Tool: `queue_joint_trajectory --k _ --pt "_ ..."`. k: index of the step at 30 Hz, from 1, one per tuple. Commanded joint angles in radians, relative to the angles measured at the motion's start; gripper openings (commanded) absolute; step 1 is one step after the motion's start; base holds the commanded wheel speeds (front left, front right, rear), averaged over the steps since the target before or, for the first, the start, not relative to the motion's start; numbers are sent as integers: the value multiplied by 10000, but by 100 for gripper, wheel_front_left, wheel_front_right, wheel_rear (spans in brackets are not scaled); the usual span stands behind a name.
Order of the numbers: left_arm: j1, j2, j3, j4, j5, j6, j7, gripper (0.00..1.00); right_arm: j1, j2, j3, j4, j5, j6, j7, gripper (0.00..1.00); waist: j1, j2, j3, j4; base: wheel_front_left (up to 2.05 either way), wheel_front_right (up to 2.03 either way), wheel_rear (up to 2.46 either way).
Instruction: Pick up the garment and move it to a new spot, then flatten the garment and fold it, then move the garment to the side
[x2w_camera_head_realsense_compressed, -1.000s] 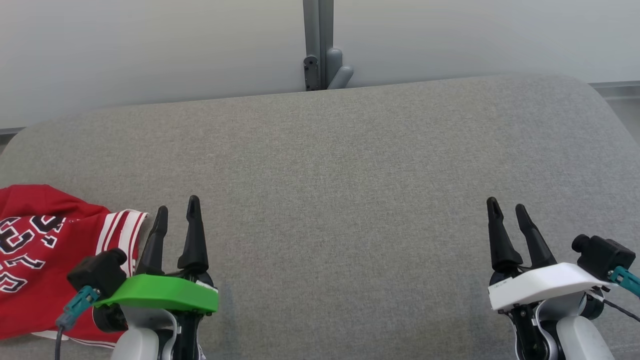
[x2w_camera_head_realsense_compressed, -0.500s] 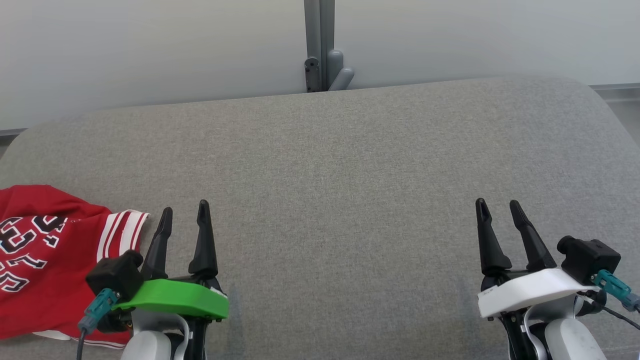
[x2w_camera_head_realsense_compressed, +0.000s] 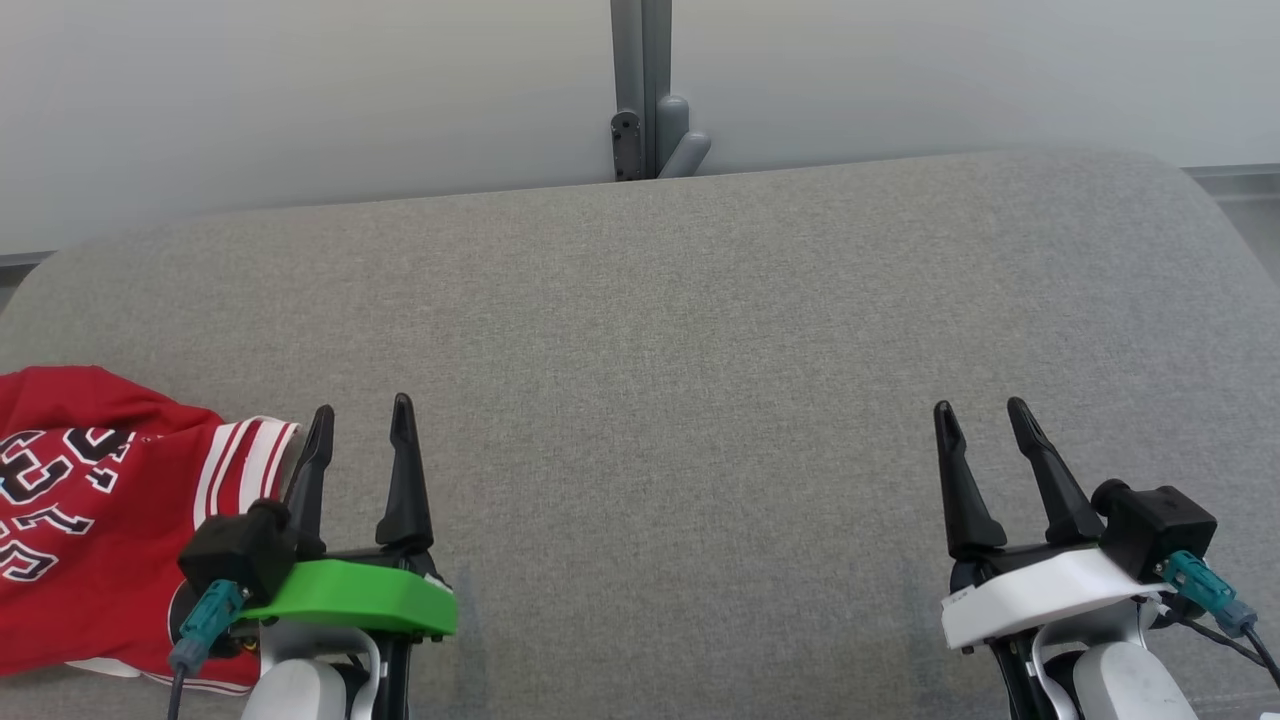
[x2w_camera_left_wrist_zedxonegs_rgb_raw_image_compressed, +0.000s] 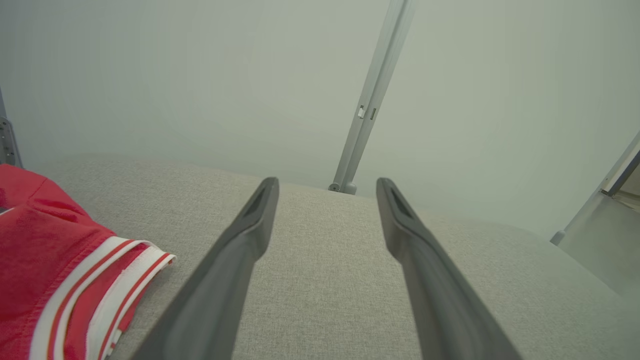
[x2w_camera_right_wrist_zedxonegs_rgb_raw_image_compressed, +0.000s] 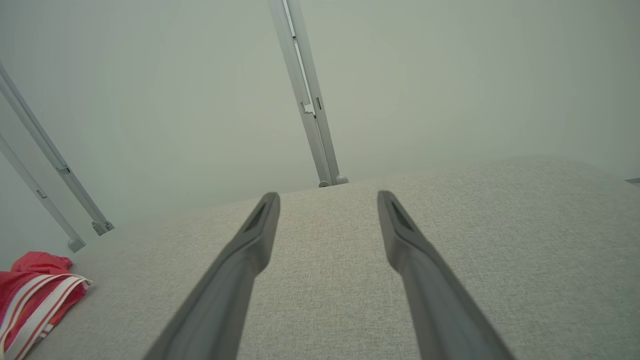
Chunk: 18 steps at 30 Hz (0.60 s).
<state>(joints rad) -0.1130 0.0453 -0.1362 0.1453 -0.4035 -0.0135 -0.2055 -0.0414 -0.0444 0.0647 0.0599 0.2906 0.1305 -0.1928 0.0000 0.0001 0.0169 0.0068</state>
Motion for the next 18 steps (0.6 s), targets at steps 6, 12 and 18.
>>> queue_joint_trajectory --k 6,12,18 --pt "20 64 -79 -101 891 -102 -188 100 86 -63 58 -202 -658 3 -226 100 0 -1 87 15 0 0 0" --pt "74 68 -183 -99 1409 -49 -292 100 157 -68 68 -304 -1120 3 -346 100 0 -1 82 80 0 0 0" --pt "131 71 -288 -80 1778 6 -385 100 205 -74 98 -354 -1568 3 -483 100 0 -1 27 144 0 0 0"
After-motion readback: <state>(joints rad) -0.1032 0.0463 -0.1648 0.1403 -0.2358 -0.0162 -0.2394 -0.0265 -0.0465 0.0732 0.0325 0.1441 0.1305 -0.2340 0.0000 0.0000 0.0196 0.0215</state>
